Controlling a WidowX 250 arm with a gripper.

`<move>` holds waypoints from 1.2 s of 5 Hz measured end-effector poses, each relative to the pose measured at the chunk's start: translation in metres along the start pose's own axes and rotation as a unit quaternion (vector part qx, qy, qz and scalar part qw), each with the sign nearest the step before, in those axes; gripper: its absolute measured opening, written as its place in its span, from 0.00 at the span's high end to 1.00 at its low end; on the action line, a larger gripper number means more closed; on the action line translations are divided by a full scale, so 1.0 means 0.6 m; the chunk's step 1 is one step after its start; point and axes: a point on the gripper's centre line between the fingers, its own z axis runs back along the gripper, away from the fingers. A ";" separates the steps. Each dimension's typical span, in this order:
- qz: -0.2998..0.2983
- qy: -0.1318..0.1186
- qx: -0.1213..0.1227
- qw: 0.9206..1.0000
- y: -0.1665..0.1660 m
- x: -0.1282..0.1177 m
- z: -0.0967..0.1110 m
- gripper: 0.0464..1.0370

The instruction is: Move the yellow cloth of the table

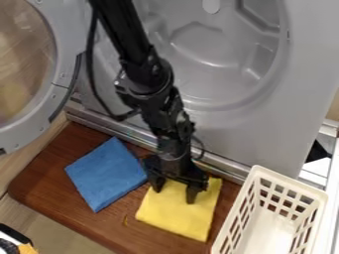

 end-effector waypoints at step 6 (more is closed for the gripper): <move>-0.048 -0.001 -0.023 0.999 -0.038 0.033 0.061 0.04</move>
